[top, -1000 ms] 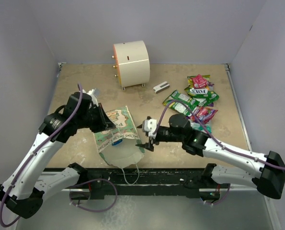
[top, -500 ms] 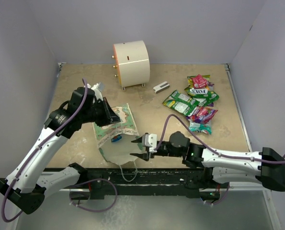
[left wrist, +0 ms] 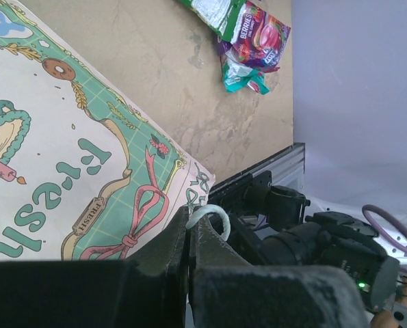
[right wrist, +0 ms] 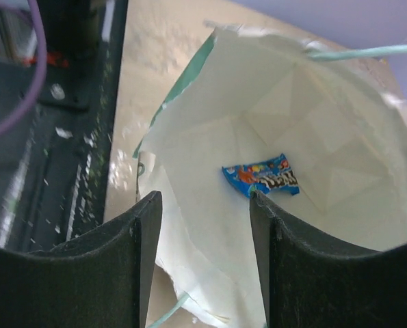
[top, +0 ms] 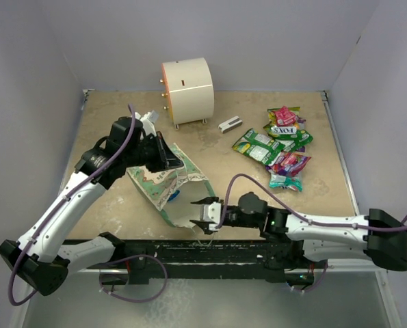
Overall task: Take the snacks out of the paper bag
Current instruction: Take out the snack from the paper bag.
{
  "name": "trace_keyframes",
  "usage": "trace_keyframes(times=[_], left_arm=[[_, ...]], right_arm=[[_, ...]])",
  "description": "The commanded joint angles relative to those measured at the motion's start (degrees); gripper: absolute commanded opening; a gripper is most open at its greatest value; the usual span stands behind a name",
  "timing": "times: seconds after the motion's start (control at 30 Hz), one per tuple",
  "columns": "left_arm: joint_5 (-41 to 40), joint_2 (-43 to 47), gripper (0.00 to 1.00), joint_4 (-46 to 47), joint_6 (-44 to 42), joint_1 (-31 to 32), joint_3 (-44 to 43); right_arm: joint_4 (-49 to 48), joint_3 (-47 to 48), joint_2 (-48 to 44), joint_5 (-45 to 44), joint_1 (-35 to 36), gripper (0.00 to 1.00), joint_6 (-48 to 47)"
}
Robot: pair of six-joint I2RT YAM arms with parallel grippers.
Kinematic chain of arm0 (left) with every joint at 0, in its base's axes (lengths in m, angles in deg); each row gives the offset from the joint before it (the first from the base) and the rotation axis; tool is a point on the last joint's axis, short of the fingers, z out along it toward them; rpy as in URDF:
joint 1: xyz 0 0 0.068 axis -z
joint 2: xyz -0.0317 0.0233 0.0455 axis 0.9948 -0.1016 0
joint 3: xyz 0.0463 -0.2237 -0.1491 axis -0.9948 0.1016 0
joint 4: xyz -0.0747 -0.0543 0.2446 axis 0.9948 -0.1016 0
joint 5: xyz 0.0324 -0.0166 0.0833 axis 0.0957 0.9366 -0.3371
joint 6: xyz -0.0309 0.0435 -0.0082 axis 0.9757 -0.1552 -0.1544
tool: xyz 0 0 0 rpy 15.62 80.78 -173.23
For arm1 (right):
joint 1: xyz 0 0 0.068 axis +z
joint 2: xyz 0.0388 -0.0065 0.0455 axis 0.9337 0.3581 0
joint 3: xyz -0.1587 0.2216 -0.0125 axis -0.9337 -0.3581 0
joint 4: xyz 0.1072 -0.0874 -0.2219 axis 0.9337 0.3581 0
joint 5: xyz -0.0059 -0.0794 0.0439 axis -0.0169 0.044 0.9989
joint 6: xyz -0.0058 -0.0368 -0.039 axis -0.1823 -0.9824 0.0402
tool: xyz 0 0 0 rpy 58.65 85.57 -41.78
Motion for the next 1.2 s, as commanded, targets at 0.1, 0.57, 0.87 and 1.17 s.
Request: trace_keyframes(times=[0.1,0.57,0.87,1.17], left_arm=[[2.8,-1.2,0.0,1.8,-0.5,-0.3,-4.0],[4.5,-0.8,0.0,0.1,-0.8,-0.2,-4.4],[5.5,-1.3,0.0,-1.0,-1.0,-0.2,-5.1],[8.0,-3.6,0.0,0.2,-1.3,-0.2,-6.2]], right_arm=[[-6.5,4.7,14.1,-0.9,-0.6,0.56,-19.7],[-20.1,12.9,36.6,5.9,-8.1,0.61,-26.5],[-46.1,10.9,45.3,-11.9,-8.0,0.68,-6.5],[-62.3,13.0,56.5,-24.5,-5.8,0.72,2.3]])
